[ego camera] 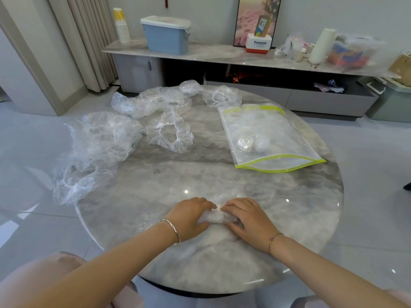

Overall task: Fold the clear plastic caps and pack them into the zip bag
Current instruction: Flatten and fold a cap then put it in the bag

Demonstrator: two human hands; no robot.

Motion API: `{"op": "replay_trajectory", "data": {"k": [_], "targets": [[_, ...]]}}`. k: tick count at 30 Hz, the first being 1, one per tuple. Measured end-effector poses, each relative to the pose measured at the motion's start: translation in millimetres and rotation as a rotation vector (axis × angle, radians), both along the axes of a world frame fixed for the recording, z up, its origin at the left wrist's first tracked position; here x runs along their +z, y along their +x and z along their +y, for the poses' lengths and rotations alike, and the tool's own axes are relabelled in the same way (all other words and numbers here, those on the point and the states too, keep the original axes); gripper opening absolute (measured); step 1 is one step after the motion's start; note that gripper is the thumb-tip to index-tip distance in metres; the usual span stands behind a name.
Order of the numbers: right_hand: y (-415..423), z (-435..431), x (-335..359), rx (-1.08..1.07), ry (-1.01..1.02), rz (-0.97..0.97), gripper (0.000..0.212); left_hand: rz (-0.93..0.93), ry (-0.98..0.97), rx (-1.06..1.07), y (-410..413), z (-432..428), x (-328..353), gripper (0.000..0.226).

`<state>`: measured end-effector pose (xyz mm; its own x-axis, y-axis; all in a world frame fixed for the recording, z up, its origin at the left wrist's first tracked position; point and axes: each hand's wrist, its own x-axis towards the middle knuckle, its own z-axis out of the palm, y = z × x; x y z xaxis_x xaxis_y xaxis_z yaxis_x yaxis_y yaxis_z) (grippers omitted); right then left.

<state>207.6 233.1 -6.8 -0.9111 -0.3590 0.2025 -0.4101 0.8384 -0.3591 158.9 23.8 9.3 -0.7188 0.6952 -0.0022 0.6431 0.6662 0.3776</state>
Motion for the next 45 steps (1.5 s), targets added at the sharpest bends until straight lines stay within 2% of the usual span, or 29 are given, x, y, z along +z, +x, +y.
{"op": "replay_trajectory", "data": {"k": [4, 8, 12, 14, 17, 18, 20, 22, 24, 26, 28, 31, 33, 35, 37, 40, 43, 45], "targets": [[0, -7, 4, -0.137, -0.217, -0.11, 0.031, -0.208, 0.183, 0.175, 0, 1, 3, 0.016], [-3, -8, 9, -0.322, -0.521, -0.283, 0.011, -0.304, 0.284, 0.273, -2, 3, 5, 0.015], [-6, -7, 9, -0.397, -0.45, -0.31, 0.023, -0.314, 0.299, 0.399, -2, 5, 1, 0.027], [-9, -8, 12, -0.396, -0.404, -0.337, 0.027, -0.192, 0.283, 0.423, -2, 4, 1, 0.035], [-12, -9, 15, -0.392, -0.35, -0.368, 0.022, 0.342, 0.277, 0.136, -7, 4, 4, 0.028], [-13, -9, 15, -0.403, -0.36, -0.385, 0.02, 0.431, 0.27, 0.0, -6, 5, 5, 0.025], [-15, -8, 16, -0.44, -0.395, -0.412, 0.019, 0.472, 0.199, -0.188, -4, 6, -2, 0.03], [-17, -7, 17, -0.473, -0.419, -0.436, 0.018, 0.378, 0.08, -0.202, 2, 6, -9, 0.04], [-19, -7, 21, -0.49, -0.438, -0.484, 0.011, 0.291, 0.061, -0.178, 4, 4, -14, 0.042], [-19, -9, 23, -0.477, -0.436, -0.556, 0.011, 0.172, 0.086, -0.149, 6, 4, -8, 0.045], [-17, -11, 21, -0.447, -0.366, -0.59, 0.021, 0.078, 0.111, -0.107, 8, 6, -7, 0.055], [-16, -17, 19, -0.432, -0.329, -0.595, 0.03, 0.052, 0.229, -0.033, 12, 7, -8, 0.055], [-17, -21, 25, -0.457, -0.463, -0.592, 0.028, 0.097, 0.319, 0.046, 10, 8, -6, 0.045], [-17, -22, 35, -0.497, -0.685, -0.613, 0.023, 0.115, 0.434, 0.153, 9, 10, -2, 0.045], [-14, -21, 46, -0.475, -0.846, -0.641, 0.02, -0.006, 0.502, 0.232, 9, 12, 8, 0.05], [-11, -19, 58, -0.379, -0.945, -0.625, 0.019, -0.279, 0.566, 0.255, 7, 18, 15, 0.046], [-9, -18, 62, -0.306, -0.983, -0.605, 0.016, -0.518, 0.743, 0.284, 5, 24, 20, 0.022], [-7, -17, 63, -0.288, -1.007, -0.571, 0.014, -0.583, 0.8, 0.295, 4, 29, 25, 0.013]]}}
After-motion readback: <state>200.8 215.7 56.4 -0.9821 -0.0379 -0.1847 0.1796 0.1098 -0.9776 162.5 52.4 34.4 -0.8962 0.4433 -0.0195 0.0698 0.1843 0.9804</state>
